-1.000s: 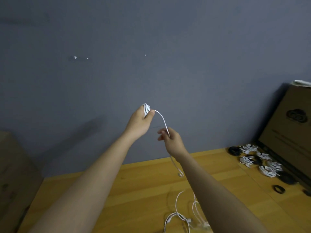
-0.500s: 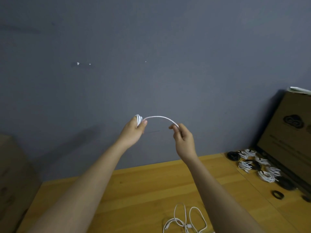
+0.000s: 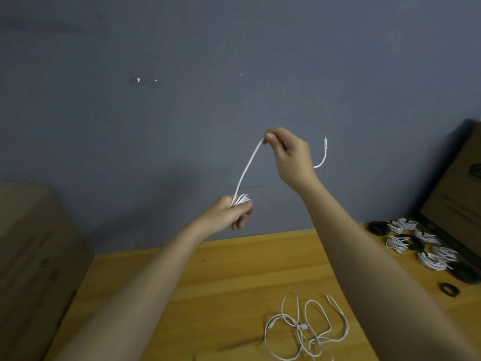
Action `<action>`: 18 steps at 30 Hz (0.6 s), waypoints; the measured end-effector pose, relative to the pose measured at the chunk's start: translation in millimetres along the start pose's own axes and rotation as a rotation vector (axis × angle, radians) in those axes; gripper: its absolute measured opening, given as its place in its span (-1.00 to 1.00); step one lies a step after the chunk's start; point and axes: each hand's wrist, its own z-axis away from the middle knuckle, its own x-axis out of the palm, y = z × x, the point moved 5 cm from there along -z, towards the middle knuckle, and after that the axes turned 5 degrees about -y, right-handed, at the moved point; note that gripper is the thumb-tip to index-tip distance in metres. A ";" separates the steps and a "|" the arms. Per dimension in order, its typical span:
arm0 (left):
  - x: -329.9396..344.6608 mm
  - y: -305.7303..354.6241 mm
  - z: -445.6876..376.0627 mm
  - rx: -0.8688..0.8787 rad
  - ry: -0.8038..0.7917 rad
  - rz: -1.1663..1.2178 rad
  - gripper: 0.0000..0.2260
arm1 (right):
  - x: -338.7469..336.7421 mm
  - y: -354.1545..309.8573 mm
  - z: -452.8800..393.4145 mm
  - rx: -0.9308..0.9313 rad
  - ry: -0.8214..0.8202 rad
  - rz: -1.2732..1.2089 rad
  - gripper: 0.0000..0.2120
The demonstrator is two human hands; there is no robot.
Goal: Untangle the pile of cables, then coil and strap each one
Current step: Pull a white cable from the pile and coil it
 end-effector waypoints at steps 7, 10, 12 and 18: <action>7.1 29.6 46.4 0.135 -0.109 0.397 -0.83 | 20.0 60.0 40.5 0.310 -0.093 -0.222 -0.91; 5.3 23.9 51.4 0.059 -0.065 0.503 -0.74 | 31.9 75.6 76.8 0.388 -0.058 -0.373 -0.89; 6.2 16.2 52.0 0.008 -0.015 0.543 -0.68 | 43.4 85.4 100.7 0.437 -0.047 -0.397 -0.92; 24.7 0.6 47.5 0.007 0.035 0.602 -0.67 | 79.4 93.0 155.9 0.448 -0.206 -0.318 -0.88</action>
